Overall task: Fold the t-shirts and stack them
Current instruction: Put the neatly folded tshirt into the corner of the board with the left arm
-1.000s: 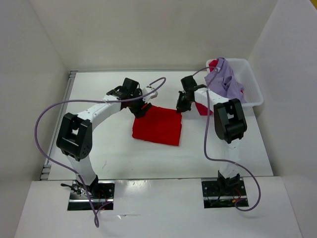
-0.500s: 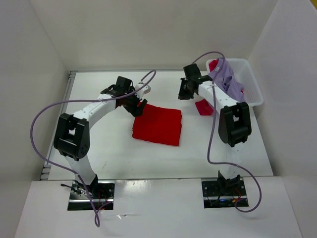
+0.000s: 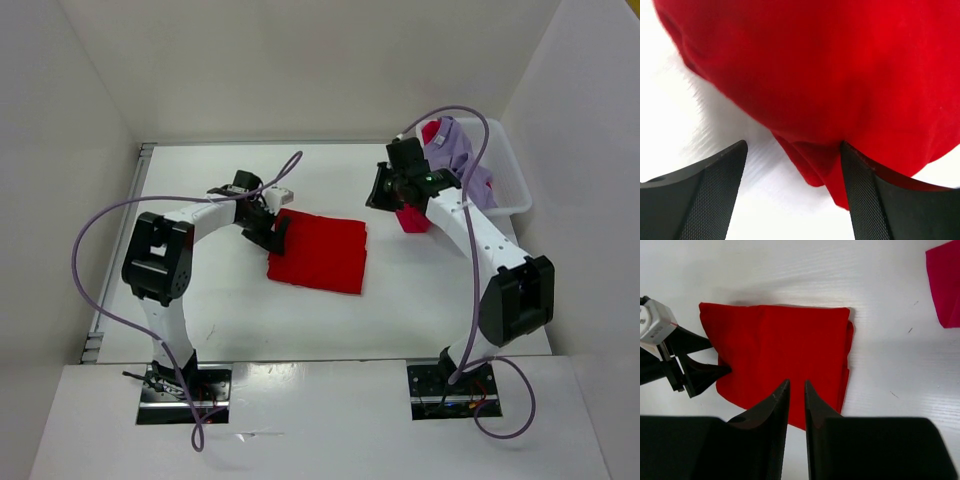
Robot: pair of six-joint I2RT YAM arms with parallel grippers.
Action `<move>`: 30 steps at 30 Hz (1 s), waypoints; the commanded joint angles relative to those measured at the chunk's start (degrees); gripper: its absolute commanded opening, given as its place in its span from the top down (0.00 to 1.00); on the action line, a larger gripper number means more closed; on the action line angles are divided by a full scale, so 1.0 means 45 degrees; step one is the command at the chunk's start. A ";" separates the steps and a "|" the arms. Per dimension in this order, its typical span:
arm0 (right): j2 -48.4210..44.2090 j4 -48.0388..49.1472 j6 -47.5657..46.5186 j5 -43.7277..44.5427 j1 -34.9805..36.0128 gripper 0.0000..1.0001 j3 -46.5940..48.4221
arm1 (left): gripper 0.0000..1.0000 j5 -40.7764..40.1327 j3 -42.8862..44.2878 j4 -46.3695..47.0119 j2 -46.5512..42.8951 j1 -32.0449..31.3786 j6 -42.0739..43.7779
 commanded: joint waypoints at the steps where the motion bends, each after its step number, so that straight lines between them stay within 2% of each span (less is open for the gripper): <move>1: -0.0536 -0.0304 0.0375 0.0216 0.0111 0.77 -0.0385 | 0.18 0.0161 0.0129 -0.0152 0.0240 -0.0268 -0.0347; 4: -0.0809 -0.0421 0.0491 0.0216 0.0111 0.77 -0.0385 | 0.18 -0.0151 0.0129 -0.0306 0.0786 -0.0406 -0.0483; 7: -0.0946 -0.0558 0.0493 0.0333 0.0111 0.77 -0.0249 | 0.29 0.0568 0.0402 -0.0484 0.1139 -0.0406 -0.0600; 8: -0.1062 -0.0558 0.0493 0.0333 0.0111 0.77 -0.0113 | 0.35 0.0571 0.0402 -0.0484 0.1274 -0.0406 -0.0601; 9: -0.1063 -0.0558 0.0493 0.0333 0.0111 0.77 -0.0112 | 0.48 0.0571 0.0402 -0.0484 0.1391 -0.0406 -0.0601; 11: -0.1063 -0.0674 0.0493 0.0333 0.0111 0.77 0.0064 | 0.62 0.0455 0.0655 -0.0484 0.1508 -0.0406 -0.0601; 12: -0.1063 -0.0675 0.0493 0.0333 0.0111 0.77 0.0180 | 0.79 0.0454 0.0656 -0.0600 0.1626 -0.0406 -0.0601; 16: -0.1179 -0.0675 0.0610 0.0488 0.0111 0.77 0.0181 | 1.00 0.0454 0.1145 -0.0601 0.1744 0.0215 -0.0834; 19: -0.1181 -0.0791 0.0610 0.0625 0.0111 0.77 0.0181 | 1.00 0.0182 0.1710 -0.0601 0.1744 0.0705 -0.0836; 23: -0.0947 -0.0792 0.0493 0.0626 0.0111 0.77 0.0337 | 1.00 0.0044 0.2646 -0.0873 0.2172 0.2400 -0.0836; 30: -0.0341 -0.1064 0.0141 0.0744 0.0111 0.77 0.1233 | 1.00 -0.1340 0.4735 -0.1128 0.3071 0.4823 0.0333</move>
